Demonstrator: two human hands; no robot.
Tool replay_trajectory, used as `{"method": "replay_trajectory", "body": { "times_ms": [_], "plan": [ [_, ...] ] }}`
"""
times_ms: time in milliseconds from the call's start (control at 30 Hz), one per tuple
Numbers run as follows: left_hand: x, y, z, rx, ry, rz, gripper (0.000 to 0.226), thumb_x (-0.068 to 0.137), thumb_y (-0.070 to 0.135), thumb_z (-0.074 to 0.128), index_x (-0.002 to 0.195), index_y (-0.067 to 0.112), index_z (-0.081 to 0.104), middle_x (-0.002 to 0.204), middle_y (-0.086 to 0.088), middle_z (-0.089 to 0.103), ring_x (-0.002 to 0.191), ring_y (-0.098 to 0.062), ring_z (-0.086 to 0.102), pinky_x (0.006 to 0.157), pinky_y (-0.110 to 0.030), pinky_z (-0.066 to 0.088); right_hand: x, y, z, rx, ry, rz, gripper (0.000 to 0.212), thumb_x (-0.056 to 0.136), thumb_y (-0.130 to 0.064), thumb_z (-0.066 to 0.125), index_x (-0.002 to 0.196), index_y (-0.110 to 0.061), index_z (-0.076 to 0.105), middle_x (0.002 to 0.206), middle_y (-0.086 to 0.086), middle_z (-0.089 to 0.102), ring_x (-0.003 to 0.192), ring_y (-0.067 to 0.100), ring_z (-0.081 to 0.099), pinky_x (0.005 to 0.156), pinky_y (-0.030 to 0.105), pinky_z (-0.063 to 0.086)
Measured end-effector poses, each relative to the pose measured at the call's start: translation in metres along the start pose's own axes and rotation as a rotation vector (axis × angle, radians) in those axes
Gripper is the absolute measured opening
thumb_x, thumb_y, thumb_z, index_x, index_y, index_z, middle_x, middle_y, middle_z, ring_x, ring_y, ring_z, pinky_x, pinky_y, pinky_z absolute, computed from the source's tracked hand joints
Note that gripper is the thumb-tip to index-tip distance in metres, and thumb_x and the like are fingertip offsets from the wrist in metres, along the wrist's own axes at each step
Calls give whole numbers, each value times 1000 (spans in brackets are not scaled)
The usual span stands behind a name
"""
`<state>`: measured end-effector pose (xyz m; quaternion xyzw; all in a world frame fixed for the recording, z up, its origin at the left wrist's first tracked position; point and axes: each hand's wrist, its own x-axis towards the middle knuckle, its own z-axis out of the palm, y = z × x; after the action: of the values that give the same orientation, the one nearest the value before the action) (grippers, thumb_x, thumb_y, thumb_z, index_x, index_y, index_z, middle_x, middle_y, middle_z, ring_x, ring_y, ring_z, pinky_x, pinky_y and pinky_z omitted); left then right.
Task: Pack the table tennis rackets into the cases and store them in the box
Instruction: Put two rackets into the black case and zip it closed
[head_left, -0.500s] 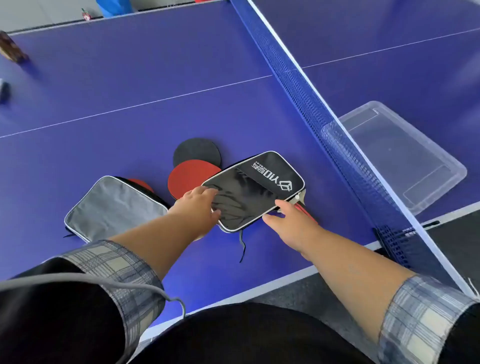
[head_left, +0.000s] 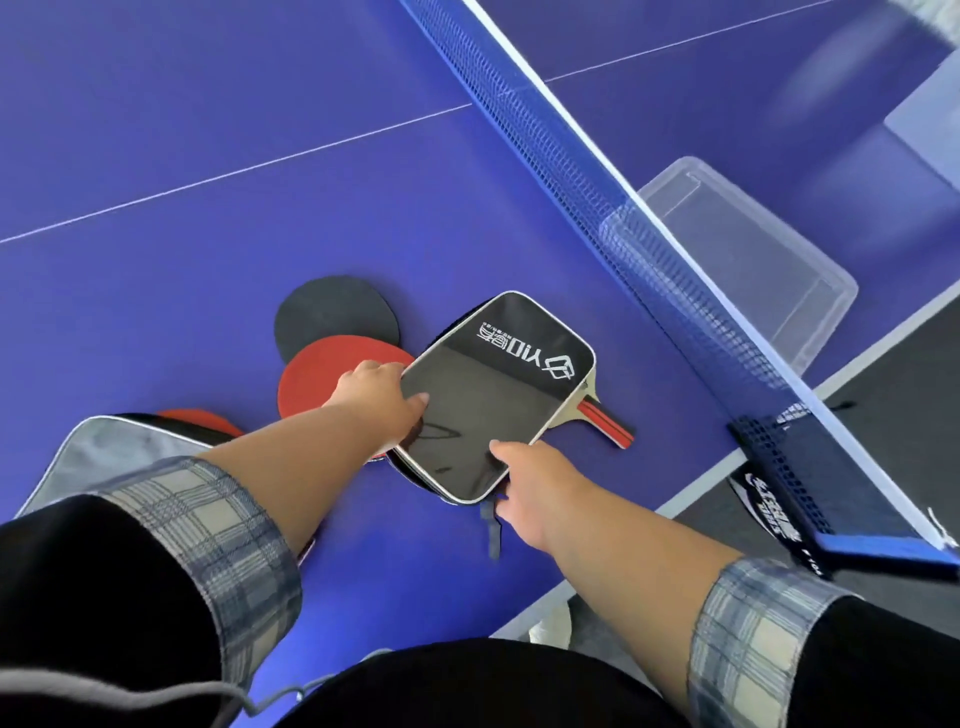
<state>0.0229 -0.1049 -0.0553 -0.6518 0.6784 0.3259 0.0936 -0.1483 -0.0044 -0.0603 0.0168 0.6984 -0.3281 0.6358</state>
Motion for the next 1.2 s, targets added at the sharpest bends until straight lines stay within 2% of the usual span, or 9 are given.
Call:
{"method": "replay_trajectory", "body": {
  "times_ms": [100,333,500,633,733,833,1033,1100,1200],
  "plan": [
    [-13,2,9,-138,-2,-30,44,94,46,52,131,22,51,128,-7,48,109,-33,54,92,-47,49,14,8,2,31,54,-46,62,65,-28,77,125,-20,60,117,3,72,105,26,69,96,45,56],
    [-84,-5,31,-240,70,-112,42,96,39,57,132,21,47,126,-9,49,101,-31,56,85,-36,46,-11,-4,-17,-195,7,-157,62,77,-29,72,135,-22,51,117,2,67,102,25,66,90,41,56],
    [-135,-3,47,-443,88,-248,43,86,20,58,128,25,50,113,-6,63,91,-28,65,72,-37,54,-33,0,-32,-282,-103,-144,36,91,-20,66,124,-21,53,109,6,68,91,23,68,66,31,52],
    [-162,0,58,-565,130,-358,50,83,10,51,127,32,48,90,-3,64,62,-19,57,49,-25,45,-43,32,-42,-357,-211,-30,41,83,-20,73,120,-12,57,107,10,71,91,26,70,78,37,57],
    [-175,-4,63,-568,154,-423,47,75,6,48,113,34,54,92,-8,62,72,-30,65,54,-39,60,-53,42,-56,-371,-301,89,25,91,-15,70,114,-8,64,106,11,74,93,27,71,85,39,57],
    [-184,-8,69,-516,192,-377,38,76,3,41,96,32,55,93,-6,63,84,-29,64,65,-39,58,-50,38,-73,-358,-314,68,19,92,-22,71,108,-12,67,107,8,74,105,29,70,101,49,50],
    [-183,-20,52,-428,127,-274,42,77,-9,39,93,25,58,92,-7,65,83,-25,57,62,-27,45,-40,-10,-94,-118,-198,-170,16,90,-31,73,100,-20,70,88,9,80,90,32,76,88,55,59],
    [-178,-28,39,-387,92,-227,45,77,-8,35,87,28,59,89,-8,69,80,-25,63,64,-29,48,-35,-22,-99,-226,-215,-292,16,93,-32,70,94,-16,68,95,10,79,94,31,75,92,54,57],
    [-167,-33,23,-321,83,-142,46,78,-7,36,85,31,62,85,-5,70,73,-19,61,59,-25,45,-38,-23,-94,-430,-322,-336,33,93,-33,71,118,-12,67,110,13,77,99,33,75,91,52,58]
  ]
}}
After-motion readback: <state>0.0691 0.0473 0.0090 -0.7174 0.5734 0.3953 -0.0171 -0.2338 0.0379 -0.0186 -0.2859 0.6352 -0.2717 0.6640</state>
